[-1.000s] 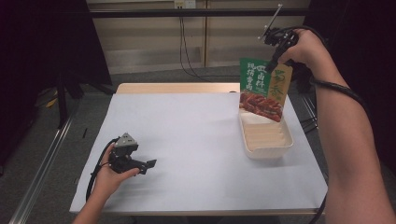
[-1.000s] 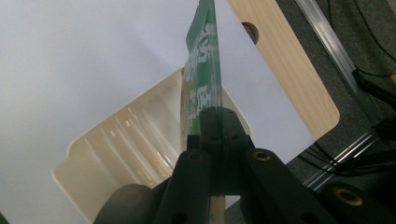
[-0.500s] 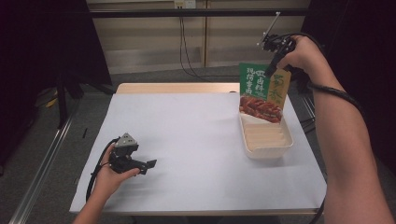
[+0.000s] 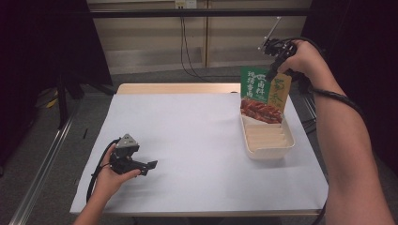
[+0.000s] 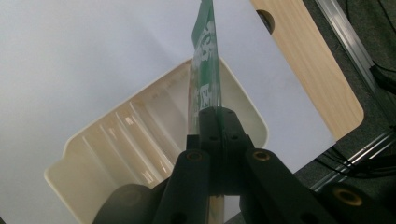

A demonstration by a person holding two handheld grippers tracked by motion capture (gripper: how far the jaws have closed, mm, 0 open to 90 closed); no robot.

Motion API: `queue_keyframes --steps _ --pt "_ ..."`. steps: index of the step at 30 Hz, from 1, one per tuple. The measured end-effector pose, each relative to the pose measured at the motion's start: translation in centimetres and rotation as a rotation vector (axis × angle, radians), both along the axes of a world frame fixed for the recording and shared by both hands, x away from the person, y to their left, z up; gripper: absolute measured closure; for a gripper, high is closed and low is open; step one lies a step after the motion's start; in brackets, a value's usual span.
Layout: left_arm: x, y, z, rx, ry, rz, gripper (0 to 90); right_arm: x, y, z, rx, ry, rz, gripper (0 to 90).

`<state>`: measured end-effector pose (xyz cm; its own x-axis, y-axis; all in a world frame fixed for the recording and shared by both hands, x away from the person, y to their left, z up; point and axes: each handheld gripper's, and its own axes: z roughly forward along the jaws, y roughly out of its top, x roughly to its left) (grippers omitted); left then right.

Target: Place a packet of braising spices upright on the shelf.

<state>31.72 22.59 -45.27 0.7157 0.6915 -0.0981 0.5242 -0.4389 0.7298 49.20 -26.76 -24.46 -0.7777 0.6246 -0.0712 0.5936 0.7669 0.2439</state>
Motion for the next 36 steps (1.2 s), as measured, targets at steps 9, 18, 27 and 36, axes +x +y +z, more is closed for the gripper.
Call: queue_keyframes --steps 9,18,27,36 --pt "0.0 0.0 0.0 -0.006 -0.001 -0.001 2.5 0.0 0.0 -0.5 -0.001 0.017 -0.001 90.0" --pt "0.0 0.0 0.0 -0.002 0.000 0.002 2.5 -0.1 -0.2 -1.0 0.005 0.020 -0.005 90.0" --pt "0.0 -0.1 0.0 -0.003 -0.001 0.000 2.5 -0.2 -0.5 -1.1 0.013 0.020 -0.011 90.0" --pt "-0.1 0.0 0.0 -0.002 -0.002 0.000 2.6 -0.3 -0.7 -1.3 0.038 0.017 -0.043 90.0"
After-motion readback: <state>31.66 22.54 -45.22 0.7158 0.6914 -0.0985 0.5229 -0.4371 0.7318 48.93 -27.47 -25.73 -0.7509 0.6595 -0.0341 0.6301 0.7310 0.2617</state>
